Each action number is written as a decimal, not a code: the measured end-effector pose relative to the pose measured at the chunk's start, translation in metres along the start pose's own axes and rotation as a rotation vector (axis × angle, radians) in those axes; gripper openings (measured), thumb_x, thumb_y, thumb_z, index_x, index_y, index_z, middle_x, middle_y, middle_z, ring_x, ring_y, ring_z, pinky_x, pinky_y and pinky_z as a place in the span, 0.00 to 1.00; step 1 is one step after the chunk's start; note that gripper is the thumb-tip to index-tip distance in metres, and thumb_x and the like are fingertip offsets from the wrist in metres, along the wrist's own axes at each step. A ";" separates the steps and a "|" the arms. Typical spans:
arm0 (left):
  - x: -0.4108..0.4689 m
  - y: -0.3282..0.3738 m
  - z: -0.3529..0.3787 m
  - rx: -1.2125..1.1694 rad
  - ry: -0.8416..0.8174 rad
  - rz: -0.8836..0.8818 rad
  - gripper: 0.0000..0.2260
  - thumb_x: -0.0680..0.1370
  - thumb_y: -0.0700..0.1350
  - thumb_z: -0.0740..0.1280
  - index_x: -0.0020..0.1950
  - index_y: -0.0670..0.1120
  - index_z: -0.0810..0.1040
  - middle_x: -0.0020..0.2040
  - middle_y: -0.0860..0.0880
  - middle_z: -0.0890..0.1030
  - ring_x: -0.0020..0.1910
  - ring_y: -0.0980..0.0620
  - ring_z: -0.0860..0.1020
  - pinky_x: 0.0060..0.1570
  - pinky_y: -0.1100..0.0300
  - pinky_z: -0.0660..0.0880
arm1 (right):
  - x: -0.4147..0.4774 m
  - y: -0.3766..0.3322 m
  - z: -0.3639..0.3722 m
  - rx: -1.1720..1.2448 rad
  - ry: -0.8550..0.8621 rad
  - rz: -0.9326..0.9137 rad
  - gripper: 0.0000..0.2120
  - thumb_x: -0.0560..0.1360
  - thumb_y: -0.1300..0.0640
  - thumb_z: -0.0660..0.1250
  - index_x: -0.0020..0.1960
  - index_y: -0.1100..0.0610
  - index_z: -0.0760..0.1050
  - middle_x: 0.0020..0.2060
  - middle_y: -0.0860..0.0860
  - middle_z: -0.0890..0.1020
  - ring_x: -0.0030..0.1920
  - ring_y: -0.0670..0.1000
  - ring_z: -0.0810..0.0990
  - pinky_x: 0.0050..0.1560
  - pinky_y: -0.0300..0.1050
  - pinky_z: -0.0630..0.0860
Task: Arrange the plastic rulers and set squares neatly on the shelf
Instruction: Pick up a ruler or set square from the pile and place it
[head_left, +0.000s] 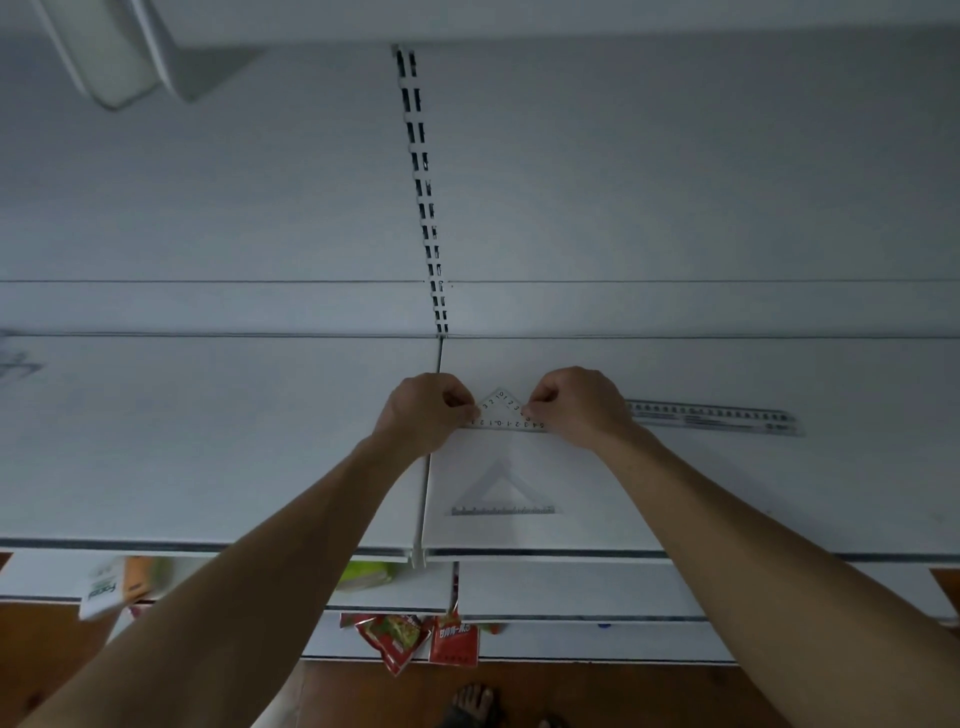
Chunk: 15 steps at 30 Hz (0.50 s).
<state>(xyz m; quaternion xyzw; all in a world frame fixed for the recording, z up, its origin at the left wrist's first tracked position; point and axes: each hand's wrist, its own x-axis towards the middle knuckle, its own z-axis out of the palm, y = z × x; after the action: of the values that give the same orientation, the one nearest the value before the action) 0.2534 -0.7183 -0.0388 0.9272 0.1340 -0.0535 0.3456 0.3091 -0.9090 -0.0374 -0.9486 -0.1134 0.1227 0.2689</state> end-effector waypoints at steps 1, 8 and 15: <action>-0.001 0.000 0.000 -0.003 0.002 -0.001 0.03 0.73 0.49 0.72 0.45 0.52 0.82 0.44 0.53 0.82 0.44 0.54 0.77 0.36 0.64 0.69 | 0.000 0.000 0.000 0.000 0.002 -0.001 0.06 0.68 0.48 0.74 0.38 0.49 0.80 0.36 0.45 0.82 0.41 0.48 0.79 0.39 0.40 0.71; -0.005 0.004 -0.002 -0.013 0.012 -0.011 0.06 0.74 0.51 0.71 0.48 0.51 0.82 0.44 0.55 0.81 0.41 0.58 0.76 0.33 0.66 0.66 | -0.002 0.000 -0.001 0.005 -0.003 -0.016 0.06 0.69 0.47 0.73 0.39 0.49 0.80 0.37 0.45 0.82 0.41 0.48 0.80 0.41 0.41 0.73; -0.033 0.006 -0.013 0.033 0.110 0.012 0.09 0.76 0.56 0.65 0.52 0.55 0.80 0.45 0.59 0.80 0.45 0.57 0.78 0.42 0.62 0.72 | -0.014 -0.013 -0.013 0.026 0.115 -0.105 0.08 0.72 0.46 0.66 0.44 0.48 0.80 0.39 0.42 0.82 0.41 0.47 0.78 0.41 0.39 0.70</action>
<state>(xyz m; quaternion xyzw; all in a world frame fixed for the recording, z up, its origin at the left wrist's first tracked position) 0.2233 -0.7210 -0.0185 0.9352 0.1464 -0.0027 0.3225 0.2975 -0.9087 -0.0177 -0.9432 -0.1460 0.0552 0.2934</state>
